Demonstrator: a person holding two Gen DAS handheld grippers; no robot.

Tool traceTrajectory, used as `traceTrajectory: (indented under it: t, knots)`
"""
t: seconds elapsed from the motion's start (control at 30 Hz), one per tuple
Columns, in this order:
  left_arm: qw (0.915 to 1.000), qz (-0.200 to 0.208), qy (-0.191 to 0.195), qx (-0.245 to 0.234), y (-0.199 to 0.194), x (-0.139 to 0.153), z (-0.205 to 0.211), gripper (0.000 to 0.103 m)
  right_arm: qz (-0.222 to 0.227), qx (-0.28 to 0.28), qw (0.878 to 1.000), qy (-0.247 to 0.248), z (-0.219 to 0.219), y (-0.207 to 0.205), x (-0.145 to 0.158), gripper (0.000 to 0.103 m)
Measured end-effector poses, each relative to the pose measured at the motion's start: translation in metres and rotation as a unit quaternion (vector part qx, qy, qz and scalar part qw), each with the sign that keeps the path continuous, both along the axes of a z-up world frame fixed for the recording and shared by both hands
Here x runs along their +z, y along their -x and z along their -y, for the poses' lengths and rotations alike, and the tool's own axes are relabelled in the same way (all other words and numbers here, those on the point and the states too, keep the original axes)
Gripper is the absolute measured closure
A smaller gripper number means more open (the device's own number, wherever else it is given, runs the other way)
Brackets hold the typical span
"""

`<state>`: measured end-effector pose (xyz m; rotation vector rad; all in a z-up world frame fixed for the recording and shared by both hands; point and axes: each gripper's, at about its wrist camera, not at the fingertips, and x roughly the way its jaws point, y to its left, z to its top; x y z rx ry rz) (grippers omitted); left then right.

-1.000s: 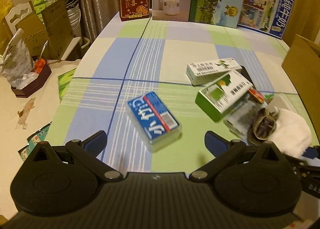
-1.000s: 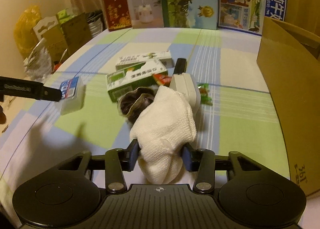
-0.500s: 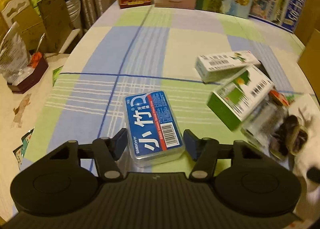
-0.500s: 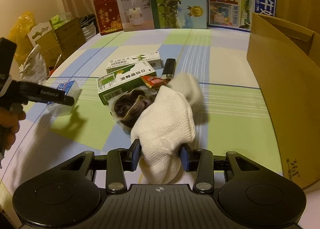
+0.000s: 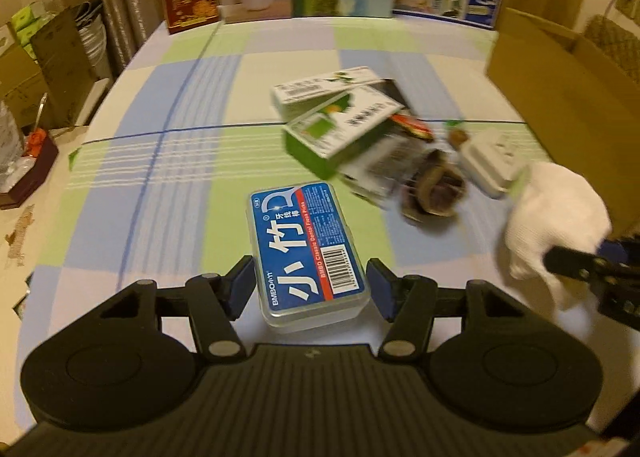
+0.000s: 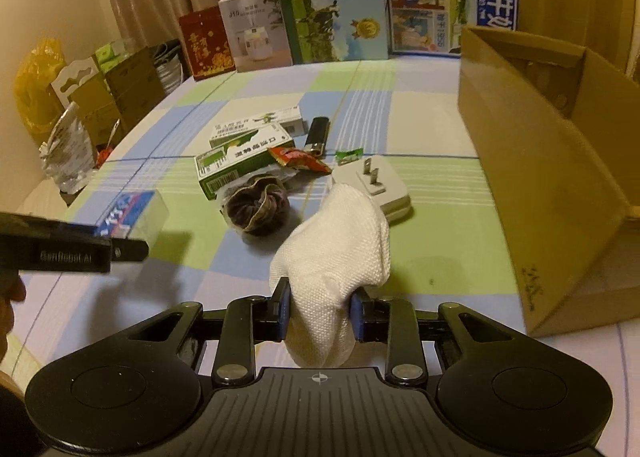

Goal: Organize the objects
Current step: 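Grasp the white cloth with the right tool while the left tool grasps the blue box, then carry both items over the cardboard box and open the left tool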

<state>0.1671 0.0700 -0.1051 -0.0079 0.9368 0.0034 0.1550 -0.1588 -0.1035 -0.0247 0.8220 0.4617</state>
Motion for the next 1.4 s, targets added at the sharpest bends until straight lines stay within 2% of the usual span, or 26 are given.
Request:
traceTrajectory:
  t: [0.13,0.37,0.57,0.7,0.93,1.3,1.33,1.37,1.4]
  knots:
    - [0.9999,0.006,0.006,-0.008,0.014,0.012,0.015,0.047,0.02,-0.003,1.0,-0.001,0.009,0.011,0.018,0.077]
    - [0.9985,0.036,0.02,-0.037,0.028,0.051,0.051,0.047,0.067,-0.027,0.997,-0.014,0.037,0.025,0.063,0.077]
    - [0.9935,0.07,0.031,-0.084,0.022,0.089,0.104,0.047,0.12,-0.076,0.99,-0.014,0.088,0.018,0.11,0.077]
    - [0.9876,0.089,0.04,-0.123,0.007,0.11,0.149,0.047,0.137,-0.109,0.984,-0.005,0.13,0.007,0.129,0.077]
    - [0.9763,0.1,0.05,-0.185,-0.023,0.124,0.227,0.047,0.132,-0.151,0.98,0.012,0.188,-0.015,0.128,0.077]
    - [0.968,0.089,0.062,-0.226,-0.06,0.111,0.294,0.046,0.114,-0.18,0.977,0.006,0.237,-0.031,0.114,0.077]
    - [0.9681,0.09,0.062,-0.226,-0.065,0.109,0.297,0.044,0.112,-0.183,0.977,0.005,0.239,-0.033,0.112,0.077]
    - [0.969,0.091,0.06,-0.222,-0.068,0.107,0.299,0.035,0.11,-0.184,0.977,0.003,0.24,-0.034,0.111,0.077]
    - [0.9696,0.091,0.058,-0.22,-0.07,0.107,0.299,0.035,0.108,-0.184,0.977,0.002,0.242,-0.035,0.11,0.077]
